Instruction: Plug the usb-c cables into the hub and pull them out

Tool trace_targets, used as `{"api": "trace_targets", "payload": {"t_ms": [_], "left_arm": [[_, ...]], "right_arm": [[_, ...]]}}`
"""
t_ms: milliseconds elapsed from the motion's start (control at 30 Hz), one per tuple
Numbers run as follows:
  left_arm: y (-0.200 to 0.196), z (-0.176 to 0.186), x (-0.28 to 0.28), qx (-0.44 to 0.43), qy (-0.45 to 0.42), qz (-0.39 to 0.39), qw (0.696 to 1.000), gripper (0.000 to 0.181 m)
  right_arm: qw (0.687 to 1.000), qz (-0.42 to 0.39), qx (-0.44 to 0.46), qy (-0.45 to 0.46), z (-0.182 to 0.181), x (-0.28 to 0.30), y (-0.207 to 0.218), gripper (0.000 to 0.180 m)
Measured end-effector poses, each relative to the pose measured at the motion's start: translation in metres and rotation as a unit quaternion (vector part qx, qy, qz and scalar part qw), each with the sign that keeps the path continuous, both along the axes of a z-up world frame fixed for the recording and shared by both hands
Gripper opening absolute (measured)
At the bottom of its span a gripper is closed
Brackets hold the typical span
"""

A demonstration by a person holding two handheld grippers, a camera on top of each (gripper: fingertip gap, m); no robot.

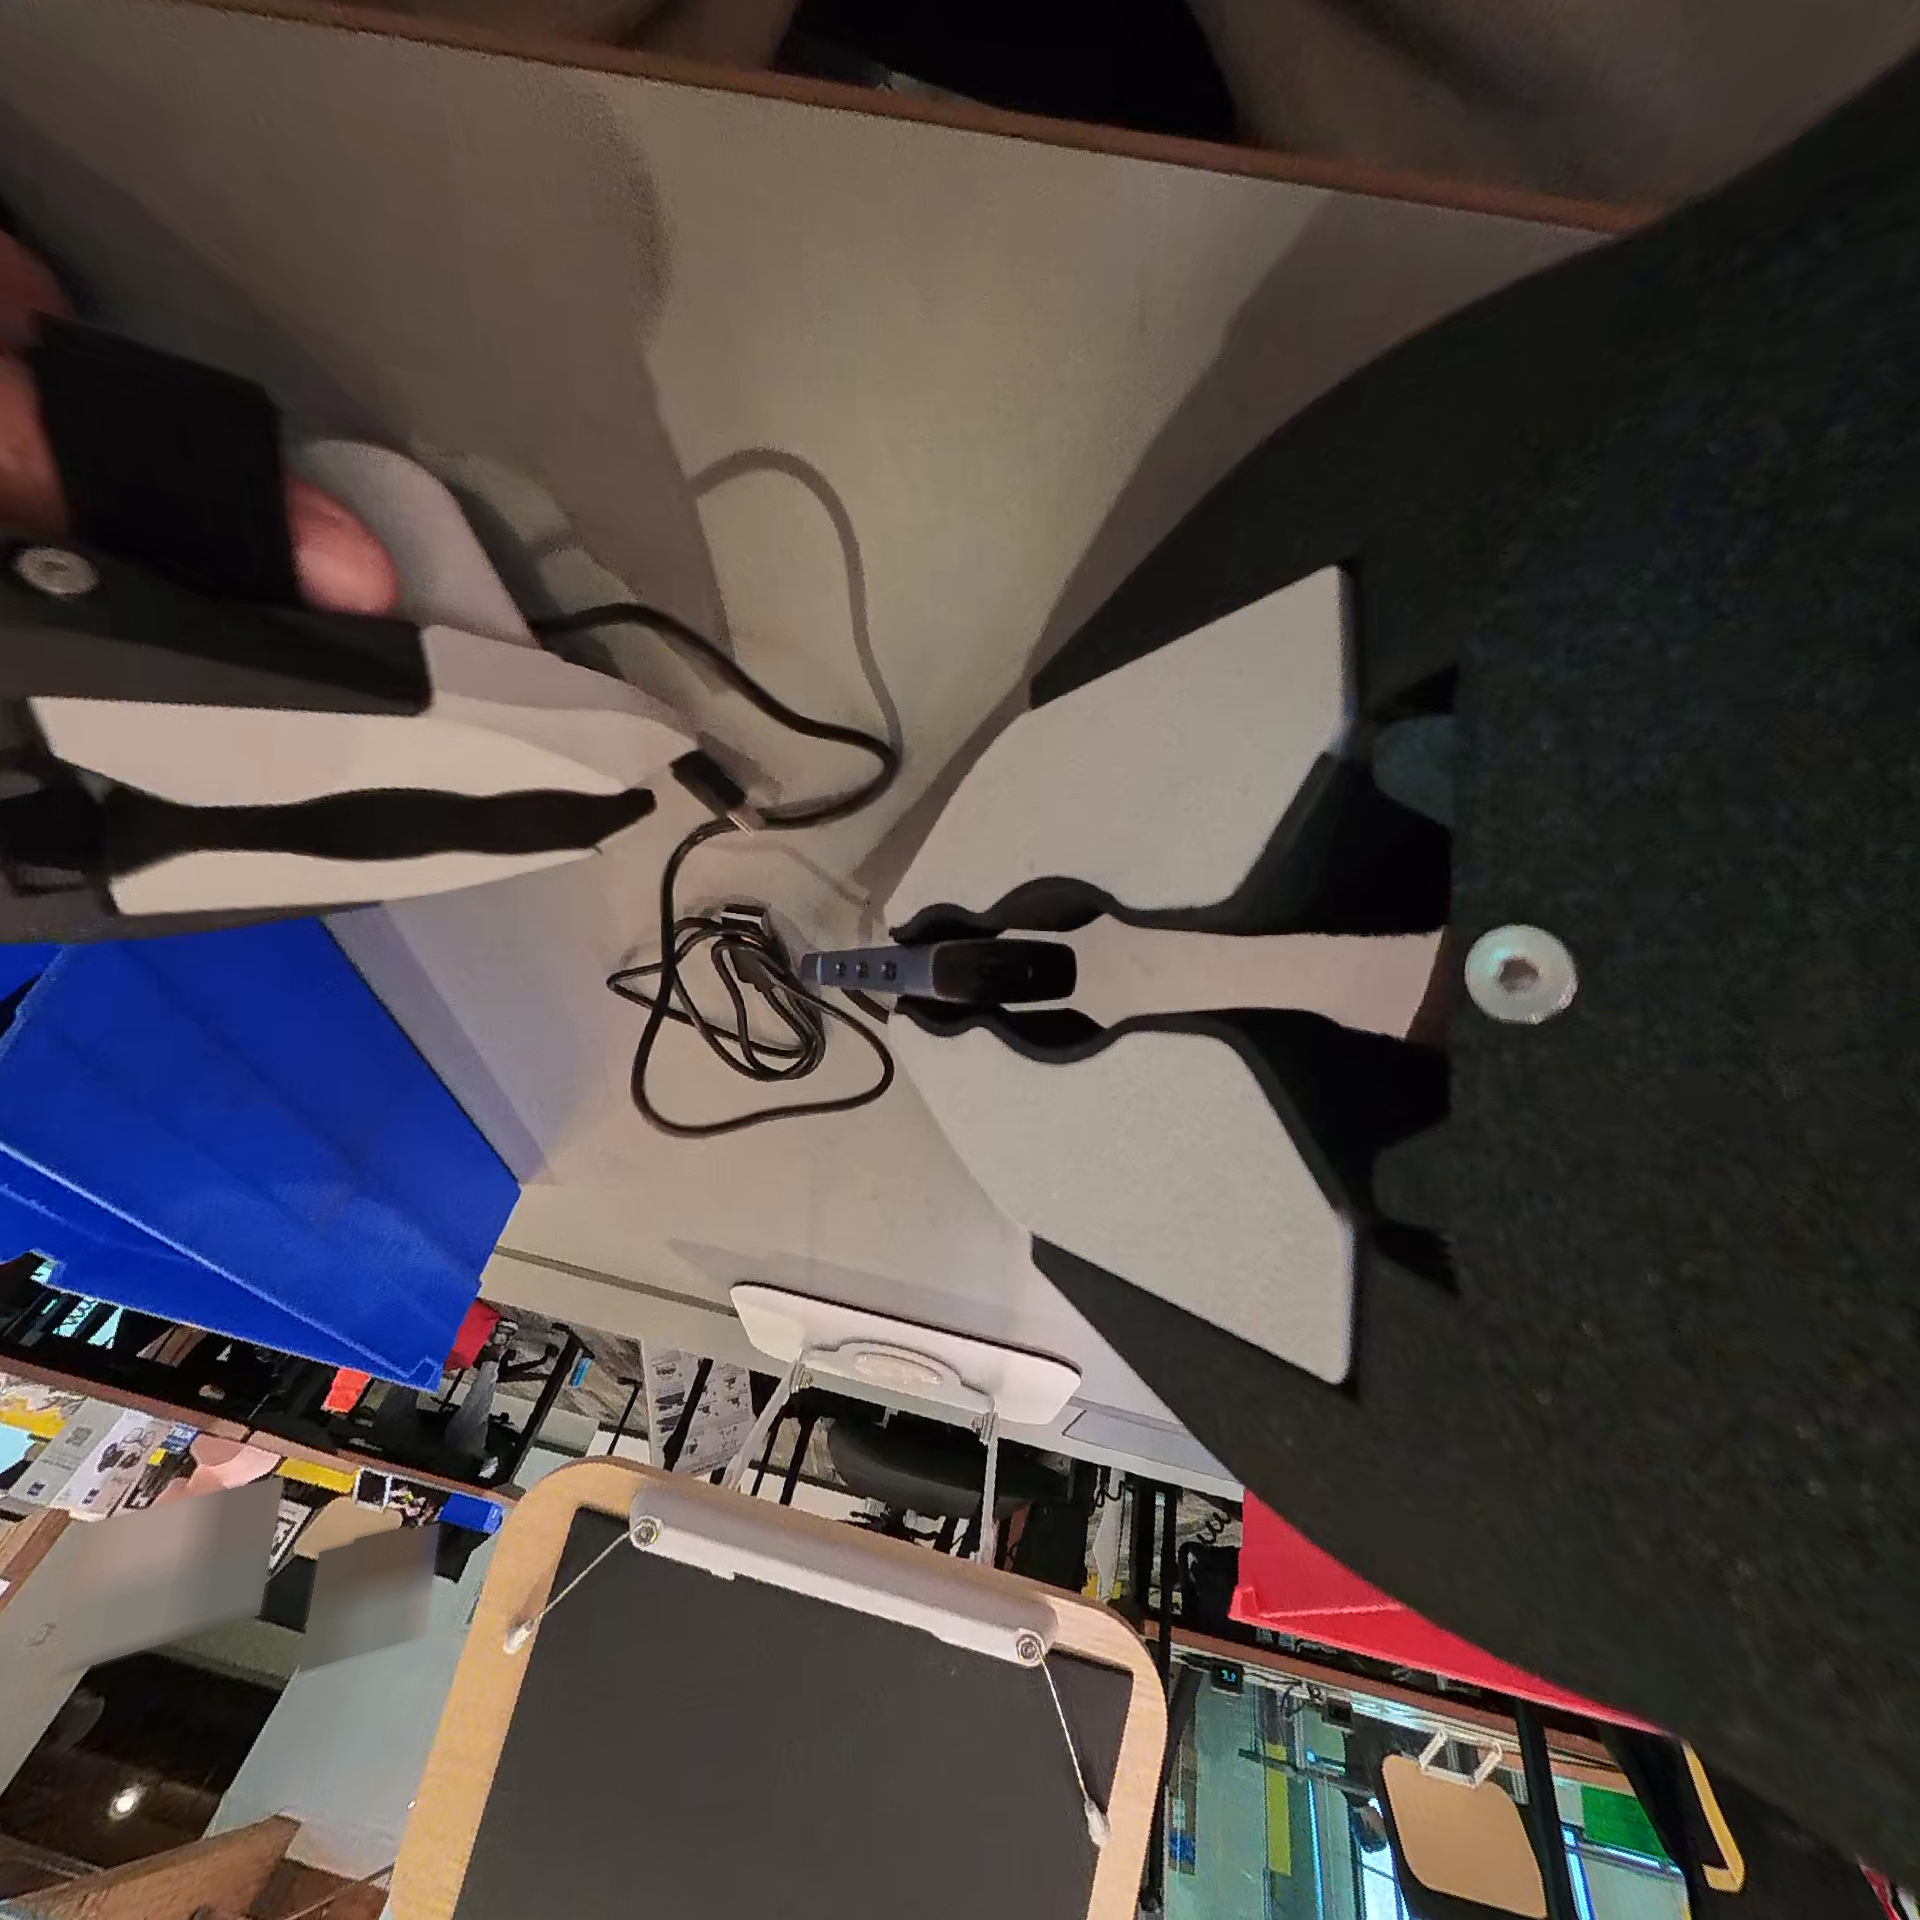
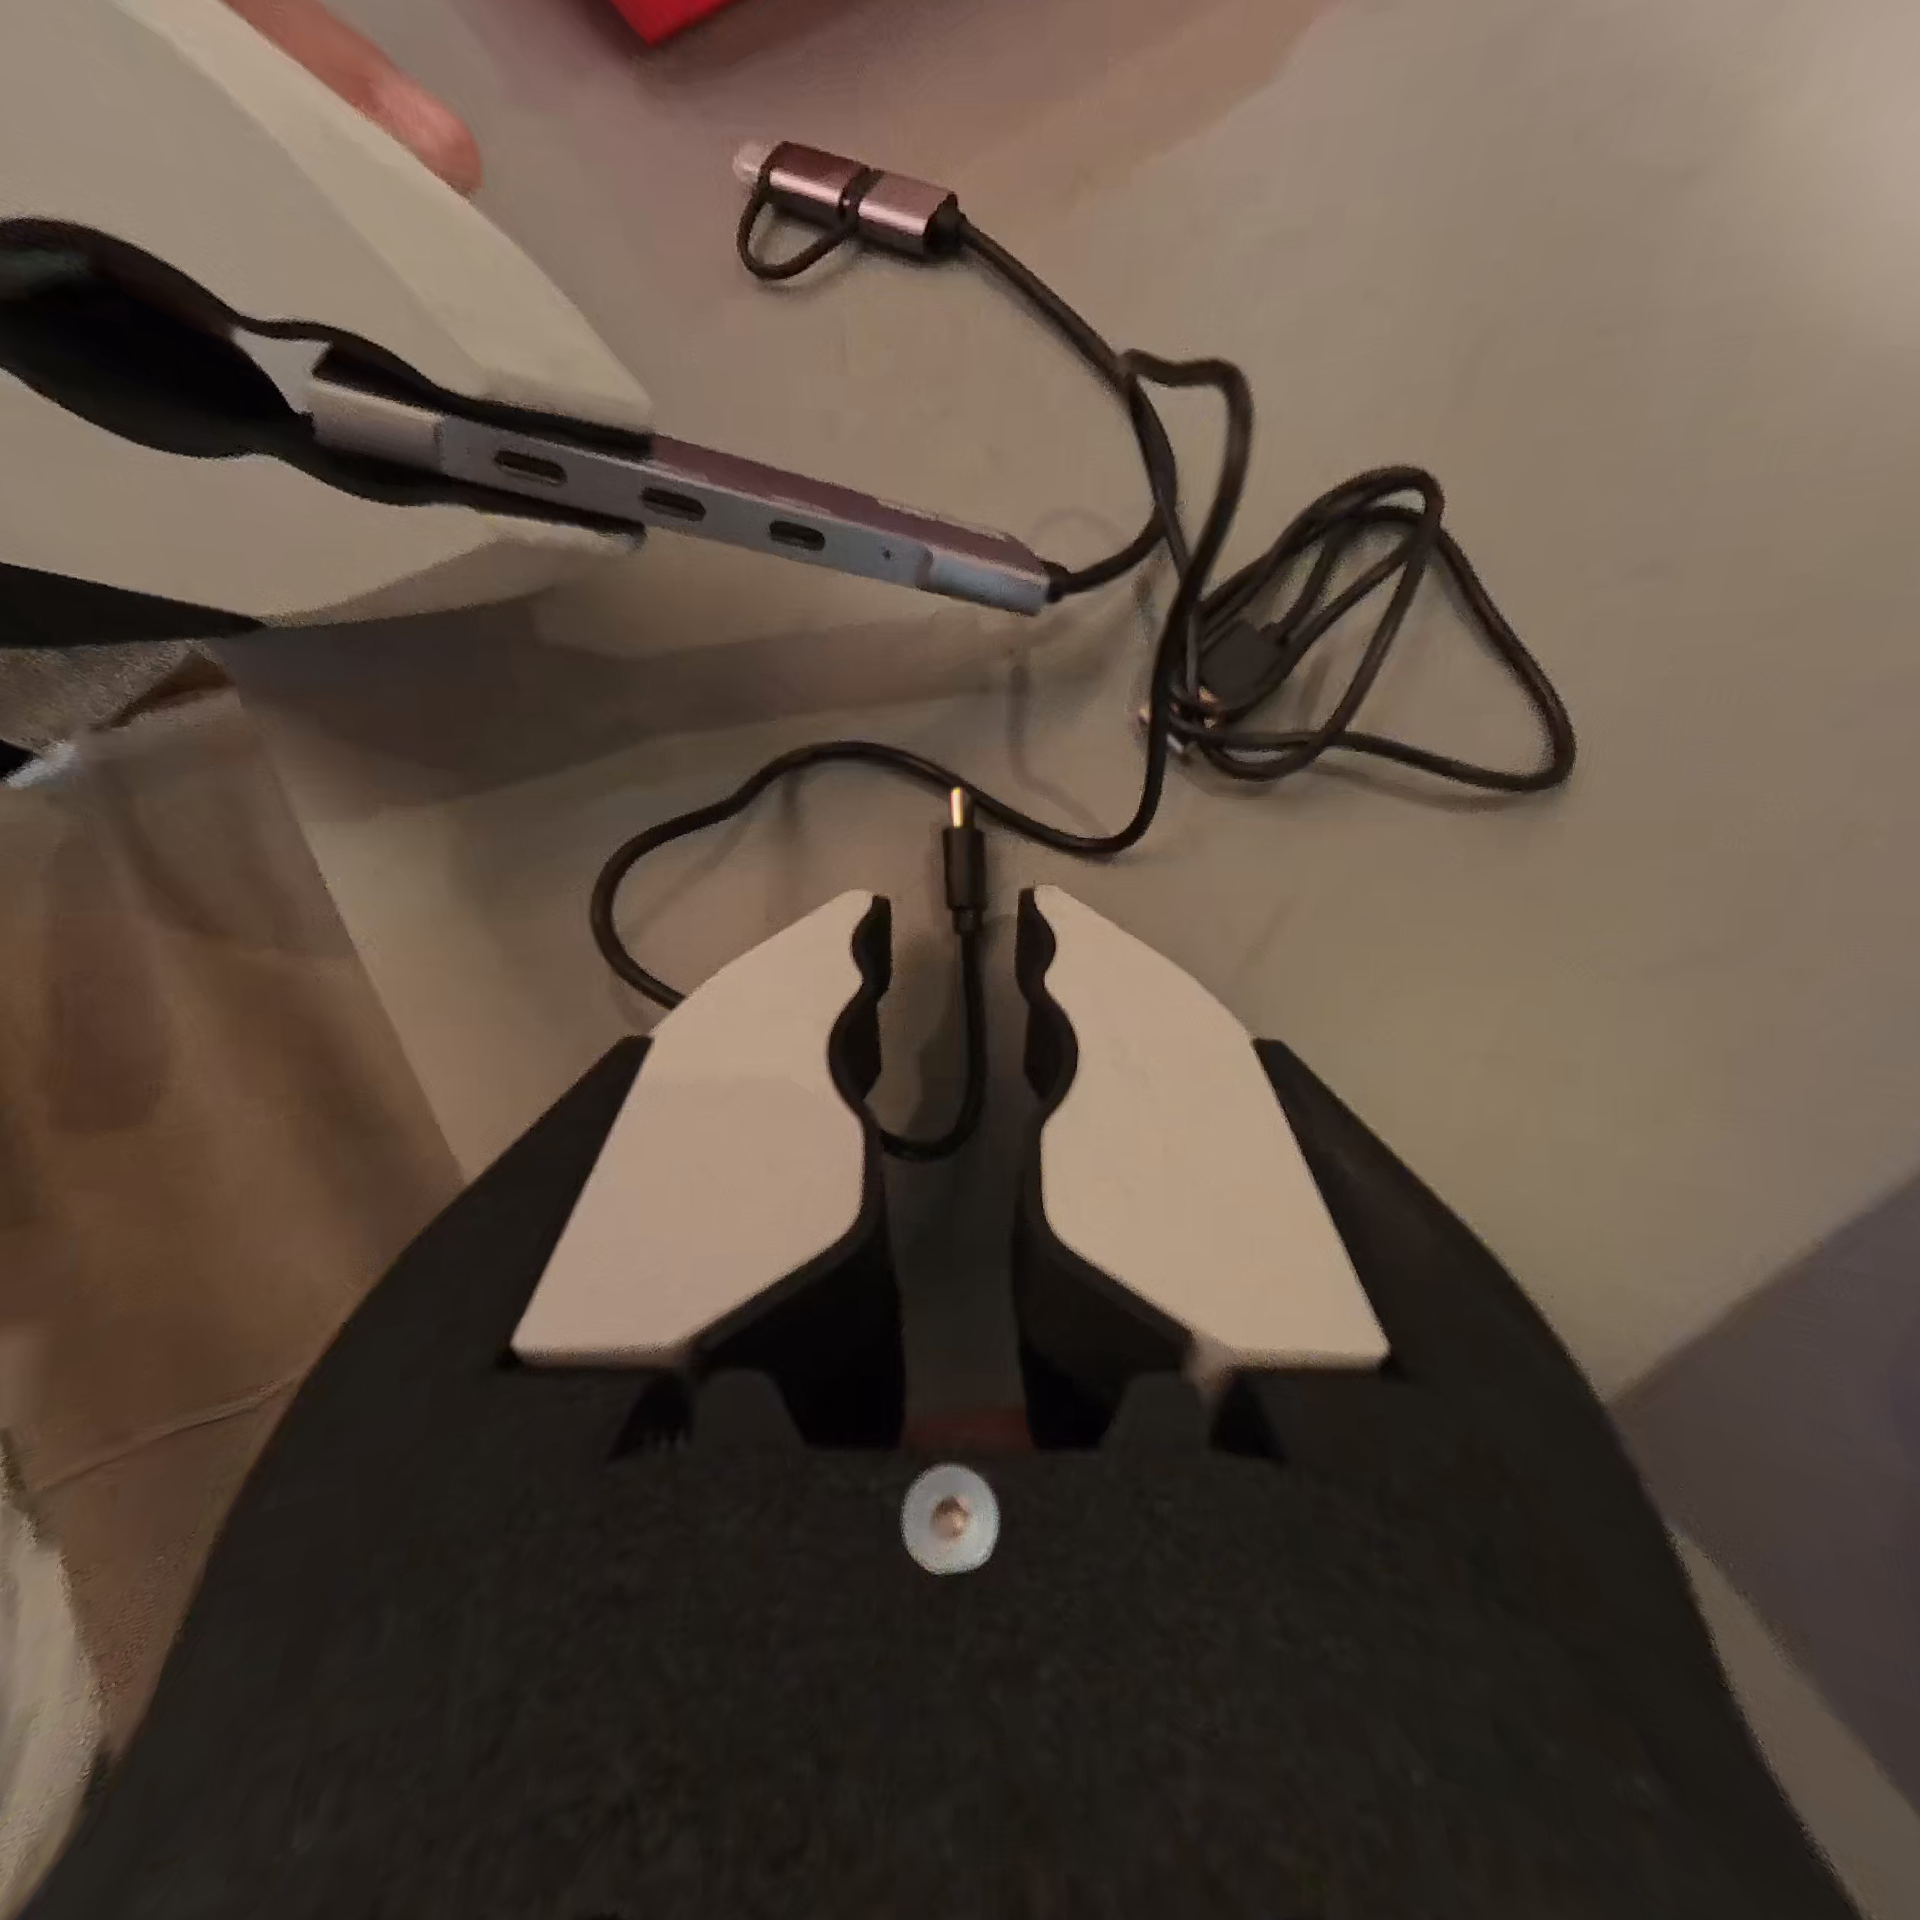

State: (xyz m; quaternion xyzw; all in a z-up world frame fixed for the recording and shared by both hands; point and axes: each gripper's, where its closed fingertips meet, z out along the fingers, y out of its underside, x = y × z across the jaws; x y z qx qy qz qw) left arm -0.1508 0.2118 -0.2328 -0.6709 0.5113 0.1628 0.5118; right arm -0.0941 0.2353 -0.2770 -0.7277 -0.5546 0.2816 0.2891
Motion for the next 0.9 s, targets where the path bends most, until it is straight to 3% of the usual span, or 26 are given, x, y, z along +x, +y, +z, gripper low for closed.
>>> {"api": "trace_targets", "payload": {"t_ms": [233, 433, 900], "left_arm": [[0.0, -0.001, 0.001, 0.001, 0.006, 0.001, 1.0, 0.009], [-0.002, 0.001, 0.004, 0.009, 0.016, 0.009, 1.0, 0.009], [-0.004, -0.007, 0.008, 0.033, 0.082, -0.001, 0.996, 0.009]], "right_arm": [[0.991, 0.019, 0.115, -0.064, -0.006, -0.003, 0.004, 0.003], [0.946, 0.061, 0.311, -0.066, 0.037, -0.008, -0.009, 0.002], [0.944, 0.108, 0.301, -0.085, 0.046, -0.016, -0.034, 0.002]]}}
